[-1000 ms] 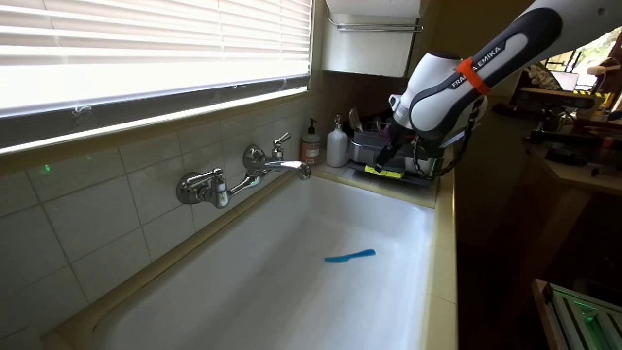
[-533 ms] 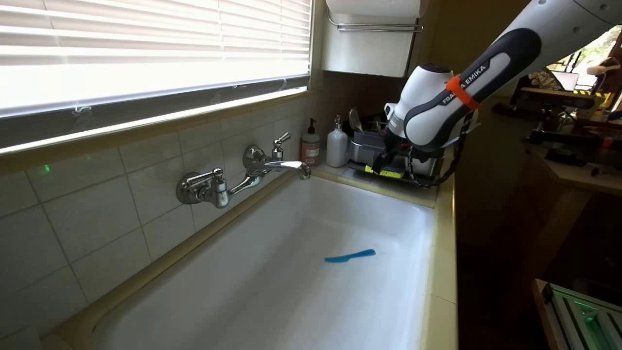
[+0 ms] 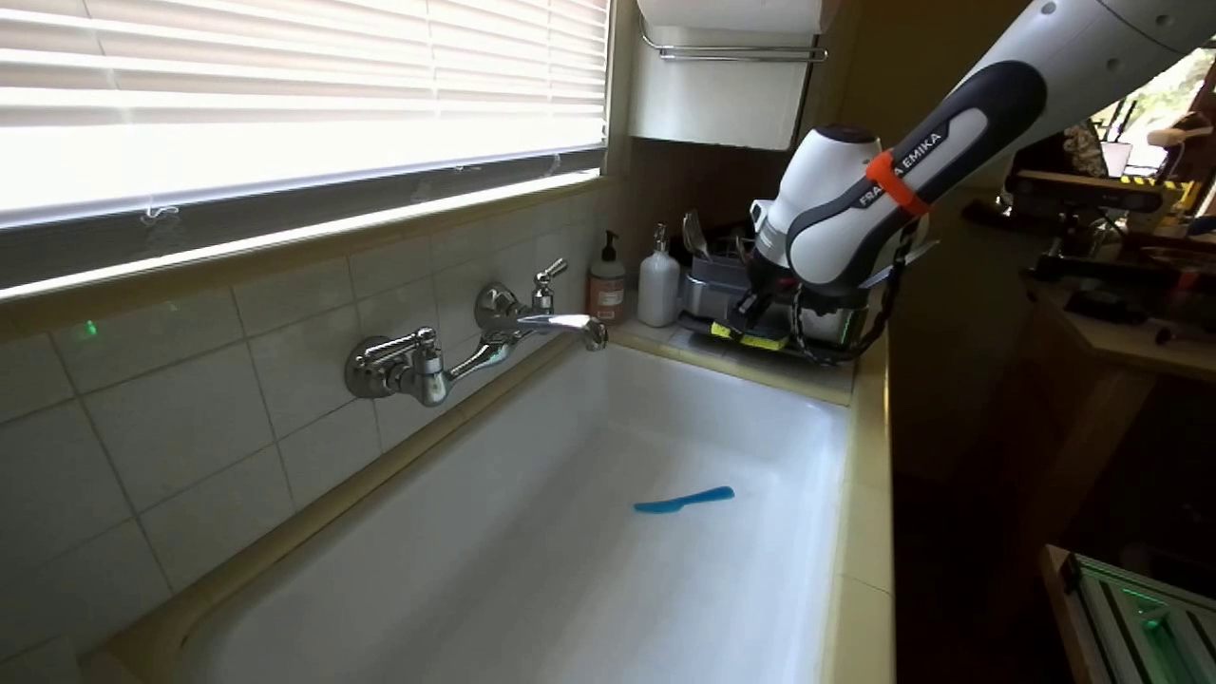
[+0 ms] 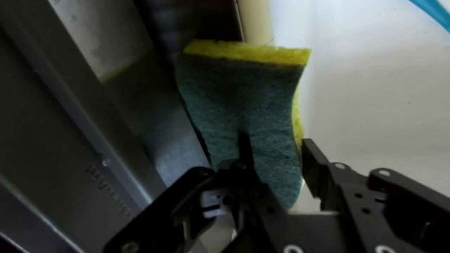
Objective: Use the sponge to wipe the sink
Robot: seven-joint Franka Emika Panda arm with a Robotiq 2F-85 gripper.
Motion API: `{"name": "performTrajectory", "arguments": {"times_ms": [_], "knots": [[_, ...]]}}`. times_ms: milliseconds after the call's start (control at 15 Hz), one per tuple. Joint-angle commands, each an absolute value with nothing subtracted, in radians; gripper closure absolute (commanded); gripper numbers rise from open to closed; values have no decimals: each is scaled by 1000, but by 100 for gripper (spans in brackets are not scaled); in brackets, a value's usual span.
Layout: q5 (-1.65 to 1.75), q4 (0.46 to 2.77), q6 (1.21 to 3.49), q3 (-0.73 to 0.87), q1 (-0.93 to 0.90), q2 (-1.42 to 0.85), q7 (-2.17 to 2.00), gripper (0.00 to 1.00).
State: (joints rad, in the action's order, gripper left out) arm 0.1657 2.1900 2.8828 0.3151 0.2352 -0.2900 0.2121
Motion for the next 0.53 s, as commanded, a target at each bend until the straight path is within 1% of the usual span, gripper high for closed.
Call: {"name": "performTrajectory", "arguments": {"times_ms": [0, 67, 200, 267, 333, 400, 467], "knots": [[192, 2172, 2904, 320, 240, -309, 169, 92], [192, 2168, 2903, 320, 240, -309, 166, 100], [191, 2164, 2902, 319, 241, -309, 162, 100], [197, 2161, 2900, 324, 239, -311, 158, 98], [203, 2159, 2900, 330, 236, -314, 148, 67], [202, 2159, 2897, 328, 238, -313, 147, 67], [209, 2160, 2899, 332, 234, -313, 137, 62]]}}
